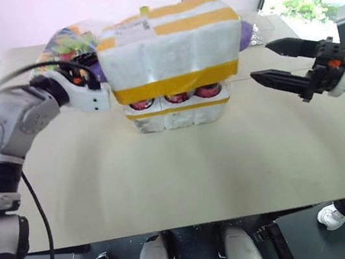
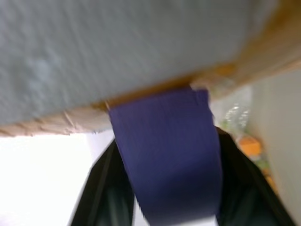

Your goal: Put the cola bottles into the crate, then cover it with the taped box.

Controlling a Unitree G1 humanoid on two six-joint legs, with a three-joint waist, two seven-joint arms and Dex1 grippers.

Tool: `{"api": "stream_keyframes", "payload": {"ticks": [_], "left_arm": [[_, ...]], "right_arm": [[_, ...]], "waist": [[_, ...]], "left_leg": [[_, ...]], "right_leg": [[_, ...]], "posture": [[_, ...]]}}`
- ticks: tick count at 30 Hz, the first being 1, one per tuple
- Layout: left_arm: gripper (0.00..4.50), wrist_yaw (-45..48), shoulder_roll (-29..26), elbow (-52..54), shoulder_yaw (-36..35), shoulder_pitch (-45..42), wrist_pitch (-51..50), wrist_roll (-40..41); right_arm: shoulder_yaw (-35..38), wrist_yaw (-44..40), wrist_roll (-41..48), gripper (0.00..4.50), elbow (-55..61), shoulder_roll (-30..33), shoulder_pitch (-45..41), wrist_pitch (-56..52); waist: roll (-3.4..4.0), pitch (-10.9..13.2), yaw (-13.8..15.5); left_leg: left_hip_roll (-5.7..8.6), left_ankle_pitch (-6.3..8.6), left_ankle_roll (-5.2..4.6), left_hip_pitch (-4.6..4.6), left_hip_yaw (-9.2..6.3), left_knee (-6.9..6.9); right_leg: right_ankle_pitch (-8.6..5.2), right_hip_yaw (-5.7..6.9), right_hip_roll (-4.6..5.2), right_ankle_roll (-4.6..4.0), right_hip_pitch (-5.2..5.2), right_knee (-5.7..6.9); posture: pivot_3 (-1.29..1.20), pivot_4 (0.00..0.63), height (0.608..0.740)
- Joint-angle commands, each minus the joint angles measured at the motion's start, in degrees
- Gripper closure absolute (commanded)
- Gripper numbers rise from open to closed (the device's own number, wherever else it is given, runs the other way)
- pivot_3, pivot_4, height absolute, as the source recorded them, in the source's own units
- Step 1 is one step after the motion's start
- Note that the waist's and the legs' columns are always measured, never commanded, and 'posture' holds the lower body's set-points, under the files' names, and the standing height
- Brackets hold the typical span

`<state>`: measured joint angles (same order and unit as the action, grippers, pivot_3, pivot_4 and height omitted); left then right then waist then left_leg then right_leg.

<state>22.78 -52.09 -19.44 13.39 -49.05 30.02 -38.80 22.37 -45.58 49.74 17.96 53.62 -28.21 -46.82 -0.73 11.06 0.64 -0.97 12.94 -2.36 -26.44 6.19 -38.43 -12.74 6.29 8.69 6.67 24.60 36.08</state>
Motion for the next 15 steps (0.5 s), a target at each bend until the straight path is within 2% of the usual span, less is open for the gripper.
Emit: {"api": "stream_keyframes", "payload": {"ticks": [1,2,11,13,15], "left_arm": [[0.20,0.1,-0.5,3.7,-2.3,1.3,-1.9,1.3],[0.05,-0.4,-1.0,4.1,-2.4,2.1,-1.3,1.0],[0.05,-9.1,-6.4,5.7,-7.6,9.4,4.3,1.8],[0.05,-7.2,-6.4,6.0,-9.7,12.3,3.8,7.1],[0.05,0.1,-4.1,7.7,-12.9,16.8,-1.5,20.5]], "right_arm": [[-0.1,-0.3,-0.3,0.00,0.1,-0.1,-1.3,1.6],[-0.4,-0.5,-0.6,0.00,0.0,0.0,-1.2,1.9],[-1.1,-1.9,-2.8,0.00,-1.4,0.7,0.1,3.0],[-1.0,-2.5,-3.3,0.00,-1.6,0.9,0.7,3.1],[-1.1,-2.9,-4.1,0.00,-1.9,1.0,1.3,3.3]], "waist": [[0.00,0.0,0.2],[0.00,0.0,0.2],[0.00,0.0,0.0],[0.01,0.0,0.1],[0.03,0.0,0.1]], "left_leg": [[0.00,0.00,0.00,-0.01,-0.01,-0.01],[-0.01,0.00,0.00,-0.02,-0.01,-0.03],[-0.03,0.04,-0.05,-0.01,-0.11,-0.08],[-0.07,0.04,-0.06,-0.01,-0.13,-0.08],[-0.09,0.05,-0.06,-0.01,-0.15,-0.08]], "right_leg": [[0.00,0.00,0.00,0.00,0.00,0.00],[0.00,0.00,0.01,0.00,0.00,0.01],[0.00,0.00,0.01,0.00,0.00,0.02],[0.00,0.00,0.01,0.00,0.00,0.02],[0.00,0.00,0.02,0.00,-0.01,0.02]], "posture": [[0.00,0.150,0.736],[0.00,0.150,0.736],[0.00,0.150,0.736],[0.00,0.150,0.736],[0.00,0.150,0.736]]}}
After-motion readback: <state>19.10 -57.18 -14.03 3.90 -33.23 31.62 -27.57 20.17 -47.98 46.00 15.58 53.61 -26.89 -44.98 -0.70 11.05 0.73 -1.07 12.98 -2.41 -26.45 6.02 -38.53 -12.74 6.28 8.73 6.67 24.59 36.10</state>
